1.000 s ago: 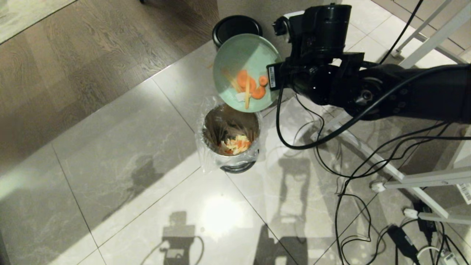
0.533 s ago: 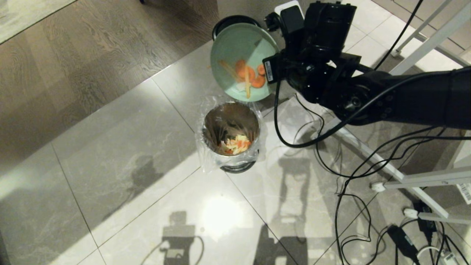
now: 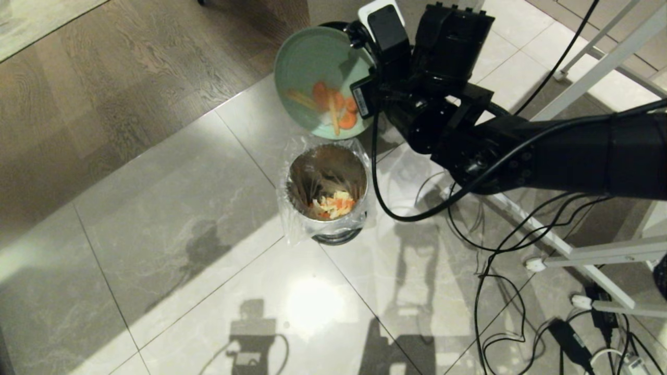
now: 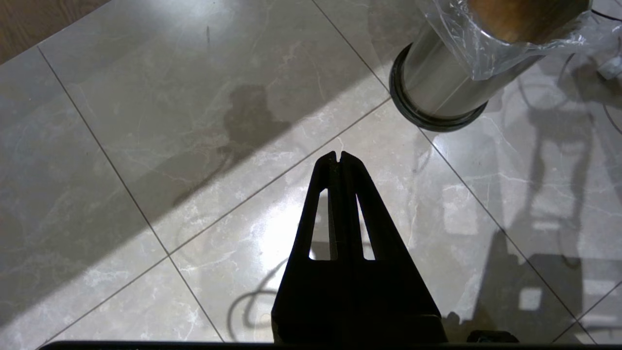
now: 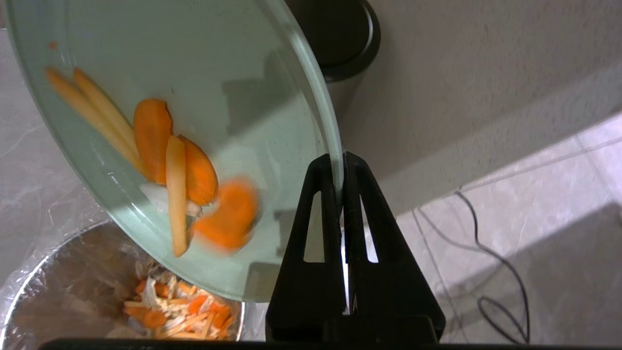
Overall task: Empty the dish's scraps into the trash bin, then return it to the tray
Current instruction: Pour the leftover food from the plate into the trash can
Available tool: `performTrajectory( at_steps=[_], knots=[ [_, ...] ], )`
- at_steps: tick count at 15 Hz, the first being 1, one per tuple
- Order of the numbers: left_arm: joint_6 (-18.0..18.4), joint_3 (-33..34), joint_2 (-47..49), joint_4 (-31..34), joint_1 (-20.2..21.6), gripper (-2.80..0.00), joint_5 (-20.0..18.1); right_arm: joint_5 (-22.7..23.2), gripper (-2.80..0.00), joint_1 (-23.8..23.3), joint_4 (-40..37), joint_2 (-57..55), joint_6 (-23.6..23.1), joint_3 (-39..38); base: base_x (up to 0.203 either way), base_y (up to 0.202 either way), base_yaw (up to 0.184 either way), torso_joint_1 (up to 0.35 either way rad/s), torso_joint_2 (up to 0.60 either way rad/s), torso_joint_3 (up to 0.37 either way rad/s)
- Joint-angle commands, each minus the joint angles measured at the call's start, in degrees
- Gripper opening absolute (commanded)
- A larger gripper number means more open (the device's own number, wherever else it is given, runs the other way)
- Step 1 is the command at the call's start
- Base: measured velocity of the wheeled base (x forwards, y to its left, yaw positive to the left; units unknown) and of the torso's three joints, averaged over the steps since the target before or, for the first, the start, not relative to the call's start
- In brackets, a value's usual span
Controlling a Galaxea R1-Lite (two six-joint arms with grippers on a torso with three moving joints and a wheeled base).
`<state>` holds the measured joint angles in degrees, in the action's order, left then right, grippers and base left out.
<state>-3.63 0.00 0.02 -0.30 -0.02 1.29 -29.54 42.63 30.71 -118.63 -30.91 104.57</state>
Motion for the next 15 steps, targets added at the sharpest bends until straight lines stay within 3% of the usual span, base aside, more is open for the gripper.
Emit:
performTrajectory(
  at_steps=[1,10,15],
  knots=[
    [-0.06,0.00,0.06,-0.05,0.00,-2.80,0.03,0.05,-2.80,0.84,1.25,-0.13,-1.39,-0.96,0.000,0.000,0.000,0.000,0.00,0.000],
    [-0.06,0.00,0.06,-0.05,0.02,-2.80,0.03,7.11,-2.80,1.23,11.00,0.15,-9.64,-6.85,0.000,0.000,0.000,0.000,0.00,0.000],
    [-0.06,0.00,0.06,-0.05,0.01,-2.80,0.03,7.40,-2.80,1.26,13.73,0.91,-11.36,-10.21,0.000,0.000,0.000,0.000,0.00,0.000]
  ],
)
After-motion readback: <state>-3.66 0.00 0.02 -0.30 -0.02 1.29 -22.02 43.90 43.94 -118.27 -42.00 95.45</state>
